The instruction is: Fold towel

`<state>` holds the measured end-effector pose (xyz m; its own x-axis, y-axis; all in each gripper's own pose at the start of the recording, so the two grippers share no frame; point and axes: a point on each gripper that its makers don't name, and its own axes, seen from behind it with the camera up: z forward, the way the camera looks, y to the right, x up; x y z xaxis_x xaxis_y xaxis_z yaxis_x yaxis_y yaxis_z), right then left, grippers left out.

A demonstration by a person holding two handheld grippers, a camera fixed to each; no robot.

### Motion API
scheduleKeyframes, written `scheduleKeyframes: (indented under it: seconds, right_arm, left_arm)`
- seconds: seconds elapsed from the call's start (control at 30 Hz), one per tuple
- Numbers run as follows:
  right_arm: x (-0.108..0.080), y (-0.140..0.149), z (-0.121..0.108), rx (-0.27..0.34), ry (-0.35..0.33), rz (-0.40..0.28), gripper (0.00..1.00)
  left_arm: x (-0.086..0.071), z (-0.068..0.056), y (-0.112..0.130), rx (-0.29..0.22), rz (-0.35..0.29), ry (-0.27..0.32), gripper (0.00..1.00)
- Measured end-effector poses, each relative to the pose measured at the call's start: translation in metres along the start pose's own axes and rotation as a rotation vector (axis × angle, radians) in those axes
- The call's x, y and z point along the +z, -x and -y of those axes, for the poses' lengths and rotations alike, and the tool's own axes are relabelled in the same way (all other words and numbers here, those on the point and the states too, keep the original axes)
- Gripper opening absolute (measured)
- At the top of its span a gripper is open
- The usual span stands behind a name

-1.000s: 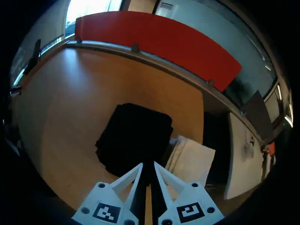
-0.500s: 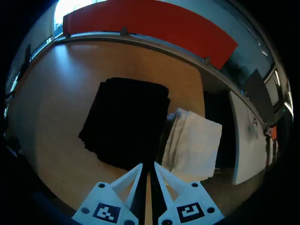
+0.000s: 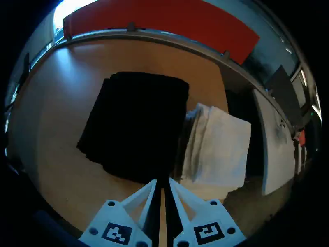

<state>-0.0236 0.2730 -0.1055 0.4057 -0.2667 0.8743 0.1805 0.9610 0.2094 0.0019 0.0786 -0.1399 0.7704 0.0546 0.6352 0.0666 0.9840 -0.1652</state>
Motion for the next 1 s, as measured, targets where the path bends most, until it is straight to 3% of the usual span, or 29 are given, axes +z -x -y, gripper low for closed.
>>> scheduleKeyframes:
  seconds: [0.27, 0.4, 0.67, 0.77, 0.87, 1.0]
  right_arm:
    - [-0.002, -0.004, 0.002, 0.007, 0.008, -0.024, 0.08]
    - [-0.006, -0.004, 0.003, 0.007, 0.012, -0.032, 0.14]
    - [-0.015, -0.001, 0.008, 0.008, 0.014, -0.046, 0.69]
    - [-0.017, -0.005, 0.013, 0.025, 0.009, -0.061, 0.84]
    - [-0.02, -0.012, 0.018, 0.05, 0.003, -0.086, 0.95]
    - [-0.023, -0.019, 0.021, 0.08, 0.002, -0.11, 0.97]
  left_arm:
    - [0.002, 0.0, -0.001, 0.001, 0.0, 0.002, 0.92]
    - [0.002, 0.0, -0.001, -0.001, -0.001, 0.004, 0.92]
    - [0.003, -0.001, -0.001, -0.003, -0.003, 0.01, 0.92]
    - [0.003, -0.001, -0.001, -0.005, -0.005, 0.013, 0.92]
    - [0.004, -0.001, -0.001, -0.006, -0.007, 0.016, 0.92]
    - [0.003, 0.0, -0.003, -0.005, -0.012, 0.016, 0.92]
